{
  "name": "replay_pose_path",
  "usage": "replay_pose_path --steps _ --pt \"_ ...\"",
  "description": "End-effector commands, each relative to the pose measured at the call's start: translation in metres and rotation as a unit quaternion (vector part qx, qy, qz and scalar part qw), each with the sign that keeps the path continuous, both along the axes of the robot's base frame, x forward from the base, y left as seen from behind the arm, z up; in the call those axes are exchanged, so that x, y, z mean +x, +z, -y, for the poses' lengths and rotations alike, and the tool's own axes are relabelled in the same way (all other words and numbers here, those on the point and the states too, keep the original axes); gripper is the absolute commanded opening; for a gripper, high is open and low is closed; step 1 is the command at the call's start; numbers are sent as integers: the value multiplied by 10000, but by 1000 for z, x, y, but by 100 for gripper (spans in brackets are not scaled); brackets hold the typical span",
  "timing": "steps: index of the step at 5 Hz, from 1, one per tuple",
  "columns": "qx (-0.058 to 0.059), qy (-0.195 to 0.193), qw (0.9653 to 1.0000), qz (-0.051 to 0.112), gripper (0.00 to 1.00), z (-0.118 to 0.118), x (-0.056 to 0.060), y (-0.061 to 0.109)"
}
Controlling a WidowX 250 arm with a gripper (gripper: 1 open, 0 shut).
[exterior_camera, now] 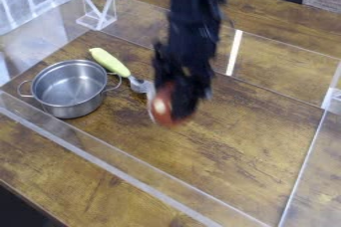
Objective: Put the mushroom in the silver pot
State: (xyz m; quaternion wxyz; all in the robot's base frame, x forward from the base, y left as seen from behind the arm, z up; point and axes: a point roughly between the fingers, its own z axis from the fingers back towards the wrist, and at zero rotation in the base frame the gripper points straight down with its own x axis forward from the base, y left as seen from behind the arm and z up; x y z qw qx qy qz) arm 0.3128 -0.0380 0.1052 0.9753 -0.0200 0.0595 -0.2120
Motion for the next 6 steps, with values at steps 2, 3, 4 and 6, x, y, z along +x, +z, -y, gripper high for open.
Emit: replay_pose_path --steps 2,3,4,6 --pt "271 962 9929 647 0 -76 -12 44" --pt "311 1359 9881 654 0 -111 -27 42" --pt "294 1609 9840 707 0 -133 -31 39" --pt "227 1782 9800 857 0 -113 -10 47"
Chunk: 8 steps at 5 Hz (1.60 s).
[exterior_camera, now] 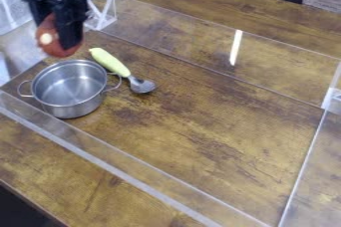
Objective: Put the mushroom in the silver pot
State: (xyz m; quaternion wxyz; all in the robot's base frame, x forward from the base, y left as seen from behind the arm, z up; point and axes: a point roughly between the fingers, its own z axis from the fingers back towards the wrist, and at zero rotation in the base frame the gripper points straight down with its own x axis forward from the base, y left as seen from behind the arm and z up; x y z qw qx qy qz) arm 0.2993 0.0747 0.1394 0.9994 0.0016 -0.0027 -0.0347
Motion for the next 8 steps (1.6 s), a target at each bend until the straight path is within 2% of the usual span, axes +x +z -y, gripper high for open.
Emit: replay_pose_path --steps 1,2,3,5,7,8 --pt "61 -6 9997 241 0 9 12 9" --pt "27 58 9996 270 0 32 20 13" --pt "9 164 9995 276 0 39 20 11" --pt "80 519 9982 302 0 28 10 12" --pt "146 640 9971 391 0 6 -3 -10" --pt "174 882 9950 431 0 5 -3 -4"
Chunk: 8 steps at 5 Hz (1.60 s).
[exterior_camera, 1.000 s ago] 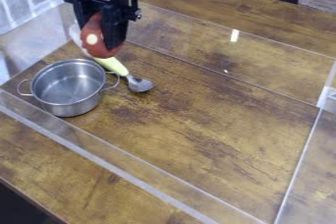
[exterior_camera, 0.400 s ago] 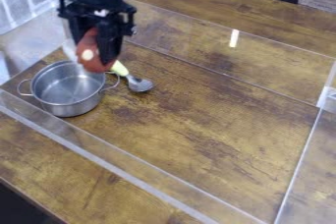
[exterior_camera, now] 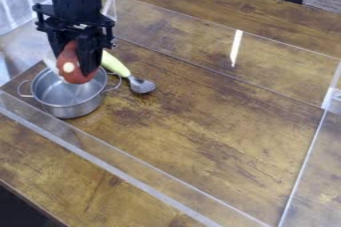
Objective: Put the mushroom in the silver pot
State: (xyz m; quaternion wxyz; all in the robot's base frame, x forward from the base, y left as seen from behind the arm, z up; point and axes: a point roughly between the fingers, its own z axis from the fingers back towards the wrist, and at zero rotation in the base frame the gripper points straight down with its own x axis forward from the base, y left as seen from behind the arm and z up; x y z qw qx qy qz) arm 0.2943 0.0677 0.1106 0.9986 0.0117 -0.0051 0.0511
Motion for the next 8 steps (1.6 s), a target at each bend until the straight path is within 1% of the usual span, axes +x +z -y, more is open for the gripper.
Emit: replay_pose_path --steps 1,3,4,5,6,7,8 --pt "117 252 9989 385 0 2 6 29" --pt "81 -232 9989 403 0 -18 8 35" --pt "61 -253 9990 363 100 -7 5 37" --pt "43 -275 9991 326 100 4 3 39" --pt "21 -272 9992 294 100 1 4 40" --pt "20 -202 9997 161 100 -5 3 34" --pt "21 -532 9986 33 100 -8 0 24"
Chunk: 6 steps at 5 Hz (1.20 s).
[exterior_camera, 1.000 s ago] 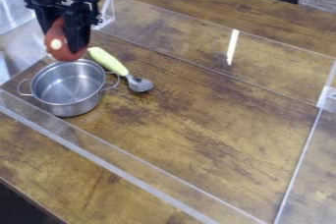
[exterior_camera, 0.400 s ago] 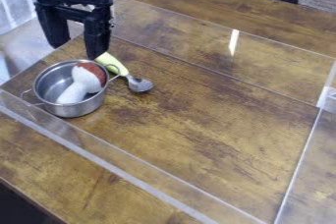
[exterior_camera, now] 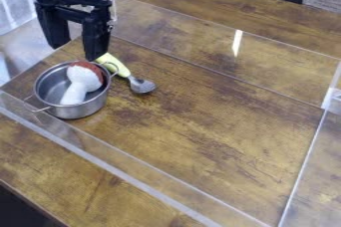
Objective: Put the mushroom in the silver pot
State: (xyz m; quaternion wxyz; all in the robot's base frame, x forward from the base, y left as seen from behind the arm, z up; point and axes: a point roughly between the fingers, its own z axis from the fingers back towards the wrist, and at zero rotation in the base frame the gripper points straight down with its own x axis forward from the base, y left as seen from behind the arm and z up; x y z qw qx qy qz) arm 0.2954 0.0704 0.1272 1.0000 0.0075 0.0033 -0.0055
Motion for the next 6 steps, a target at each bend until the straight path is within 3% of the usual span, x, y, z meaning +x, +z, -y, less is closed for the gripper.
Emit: replay_pose_path --steps 1,3,6 --pt "55 -299 9995 9 100 -8 -4 -1" --pt "16 -579 9983 -31 100 -20 0 -3" --pt "-44 28 10000 -13 100 -48 10 13"
